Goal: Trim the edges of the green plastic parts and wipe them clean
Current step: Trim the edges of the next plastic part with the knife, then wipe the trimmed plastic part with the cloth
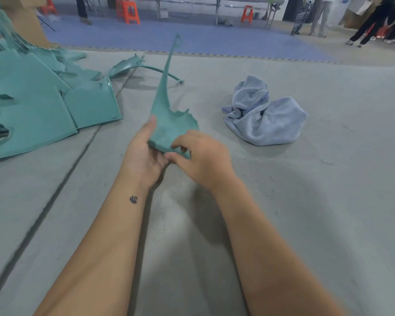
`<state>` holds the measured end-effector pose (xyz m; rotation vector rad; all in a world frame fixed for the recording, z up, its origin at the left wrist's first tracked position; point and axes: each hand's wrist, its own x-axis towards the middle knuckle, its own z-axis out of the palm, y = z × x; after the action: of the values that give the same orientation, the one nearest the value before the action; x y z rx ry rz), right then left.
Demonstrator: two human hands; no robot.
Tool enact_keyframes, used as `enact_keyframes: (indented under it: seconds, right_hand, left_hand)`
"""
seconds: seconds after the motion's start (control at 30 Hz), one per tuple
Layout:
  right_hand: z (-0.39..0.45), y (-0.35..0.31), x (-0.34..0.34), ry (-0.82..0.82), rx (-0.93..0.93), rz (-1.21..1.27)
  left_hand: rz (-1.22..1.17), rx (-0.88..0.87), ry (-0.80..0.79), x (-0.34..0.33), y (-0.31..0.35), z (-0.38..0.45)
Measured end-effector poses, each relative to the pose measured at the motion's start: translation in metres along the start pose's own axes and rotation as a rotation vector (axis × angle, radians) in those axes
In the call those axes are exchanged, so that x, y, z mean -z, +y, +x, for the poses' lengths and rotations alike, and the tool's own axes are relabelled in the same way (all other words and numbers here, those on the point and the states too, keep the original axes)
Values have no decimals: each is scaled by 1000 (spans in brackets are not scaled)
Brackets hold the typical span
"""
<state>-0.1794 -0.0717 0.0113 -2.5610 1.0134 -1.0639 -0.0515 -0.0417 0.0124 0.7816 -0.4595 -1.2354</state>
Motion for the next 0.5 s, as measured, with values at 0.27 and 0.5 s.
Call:
enact_keyframes:
  seconds: [0.27, 0.5]
  right_hand:
    - [-1, 50, 20, 219, -542, -333]
    - [-3, 60, 31, 231, -647, -279]
  left_hand:
    - [58, -18, 122, 7, -2, 9]
    - [51, -3, 149, 8, -4, 9]
